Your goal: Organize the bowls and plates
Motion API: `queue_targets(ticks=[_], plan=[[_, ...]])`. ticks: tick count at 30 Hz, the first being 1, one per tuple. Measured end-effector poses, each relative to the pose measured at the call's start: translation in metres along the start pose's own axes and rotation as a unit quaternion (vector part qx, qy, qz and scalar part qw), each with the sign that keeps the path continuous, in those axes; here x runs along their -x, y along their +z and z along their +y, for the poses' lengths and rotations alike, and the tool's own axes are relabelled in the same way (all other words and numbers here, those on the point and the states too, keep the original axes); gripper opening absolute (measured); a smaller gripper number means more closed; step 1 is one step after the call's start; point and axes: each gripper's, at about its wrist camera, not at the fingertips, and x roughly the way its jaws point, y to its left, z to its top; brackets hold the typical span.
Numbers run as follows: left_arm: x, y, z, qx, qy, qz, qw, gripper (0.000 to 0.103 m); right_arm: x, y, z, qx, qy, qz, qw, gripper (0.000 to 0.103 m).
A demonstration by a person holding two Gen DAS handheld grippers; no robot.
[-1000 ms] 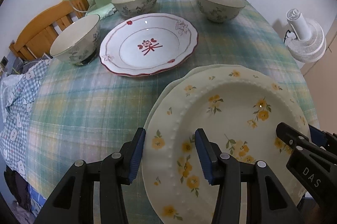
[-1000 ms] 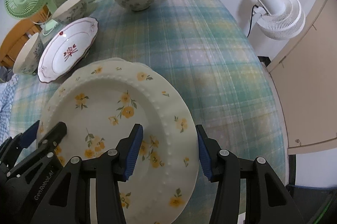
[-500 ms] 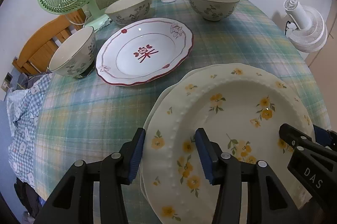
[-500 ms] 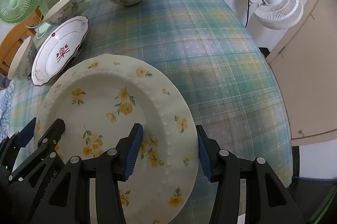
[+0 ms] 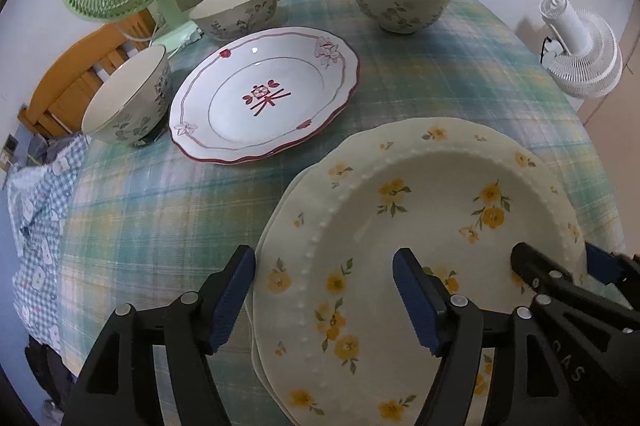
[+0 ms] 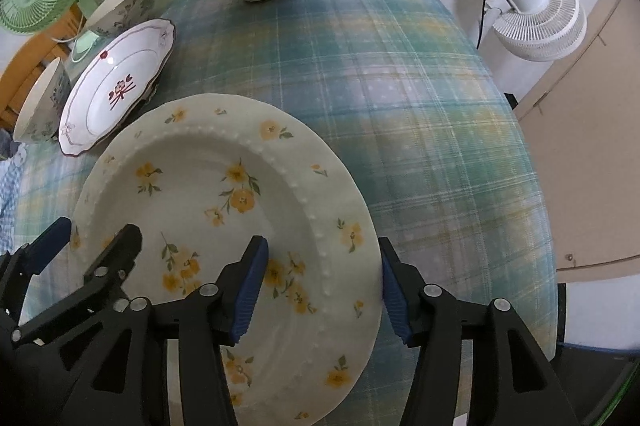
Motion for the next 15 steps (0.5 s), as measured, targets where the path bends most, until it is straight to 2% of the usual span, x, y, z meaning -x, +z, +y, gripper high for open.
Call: queue_targets(ticks=[3,8,15], plan=[[0.004,0.001,0.004,0.006,-0.012,-0.003,0.9999,0.077,0.001,0.001,0.000,0.002,-0.001,0.005,1.000,0.060],[0.021,0.005,0.012,0.007,-0.026,-0.026,0.9993,0.079,0.033,0.005,0.009,0.018,-0.020,-0.051,0.998,0.060],[0.052,0.014,0.035,0.026,-0.031,-0.060,0.9974,0.079,0.073,0.010,0.024,0.025,0.000,-0.088,0.996,0.060]])
